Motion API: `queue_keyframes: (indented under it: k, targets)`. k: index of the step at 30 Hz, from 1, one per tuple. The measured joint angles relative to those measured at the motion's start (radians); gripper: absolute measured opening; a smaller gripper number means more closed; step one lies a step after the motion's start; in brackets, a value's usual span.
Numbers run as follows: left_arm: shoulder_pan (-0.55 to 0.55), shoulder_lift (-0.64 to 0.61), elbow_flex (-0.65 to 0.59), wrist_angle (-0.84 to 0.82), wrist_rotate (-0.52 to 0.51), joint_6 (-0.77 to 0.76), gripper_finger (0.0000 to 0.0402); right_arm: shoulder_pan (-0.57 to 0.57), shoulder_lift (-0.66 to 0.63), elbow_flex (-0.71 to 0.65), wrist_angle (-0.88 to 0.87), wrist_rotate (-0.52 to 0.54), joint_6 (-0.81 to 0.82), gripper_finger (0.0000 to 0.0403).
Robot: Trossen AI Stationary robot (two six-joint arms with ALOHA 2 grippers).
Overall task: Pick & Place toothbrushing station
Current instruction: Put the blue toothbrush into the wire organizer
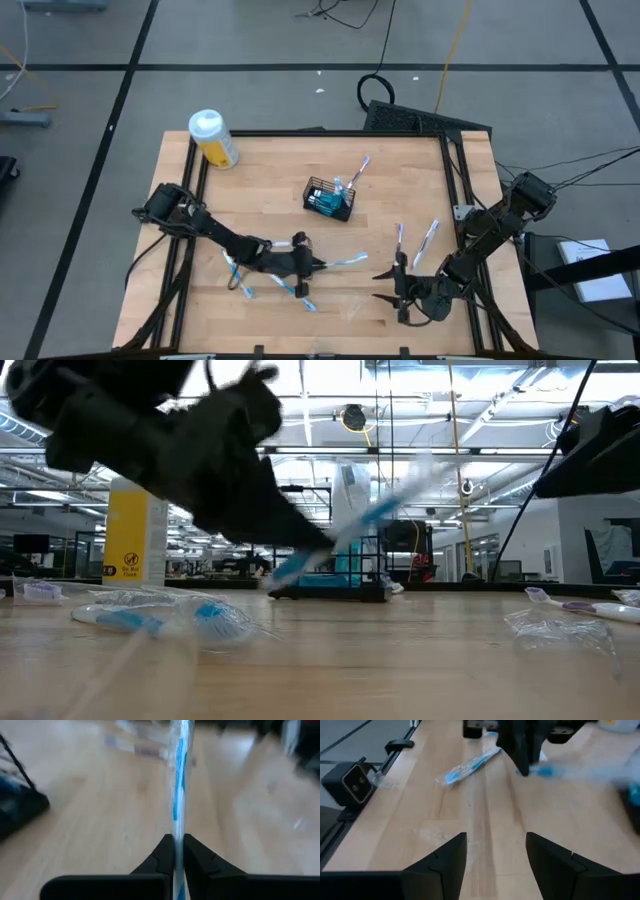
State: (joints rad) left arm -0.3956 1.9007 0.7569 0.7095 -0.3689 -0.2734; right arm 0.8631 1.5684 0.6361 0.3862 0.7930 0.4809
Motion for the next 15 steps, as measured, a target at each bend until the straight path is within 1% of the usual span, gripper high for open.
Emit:
queue_keyframes:
  k: [2, 4, 6, 8, 10, 12, 15]
  targets:
    - [-0.001, -0.012, -0.066, 0.131, -0.007, 0.021, 0.0018, -0.001, 0.000, -0.001, 0.021, 0.033, -0.035, 0.0194]
    - [-0.004, -0.014, -0.108, 0.256, -0.025, 0.037, 0.0018, -0.005, 0.000, 0.000, 0.064, 0.071, -0.098, 0.0194]
    - [-0.004, -0.019, -0.151, 0.361, -0.050, 0.067, 0.0018, -0.017, 0.000, -0.001, 0.128, 0.101, -0.189, 0.0194]
    - [-0.004, -0.020, -0.189, 0.455, -0.052, 0.098, 0.0018, -0.033, -0.012, -0.001, 0.183, 0.126, -0.288, 0.0194]
    - [-0.005, -0.021, -0.215, 0.514, -0.063, 0.113, 0.0018, -0.061, -0.038, 0.000, 0.228, 0.126, -0.366, 0.0194]
    - [-0.005, -0.021, -0.241, 0.555, -0.069, 0.123, 0.0018, -0.094, -0.085, -0.001, 0.228, 0.123, -0.431, 0.0194]
    - [-0.009, -0.021, -0.269, 0.611, -0.081, 0.127, 0.0018, -0.157, -0.163, 0.000, 0.212, 0.075, -0.497, 0.0194]
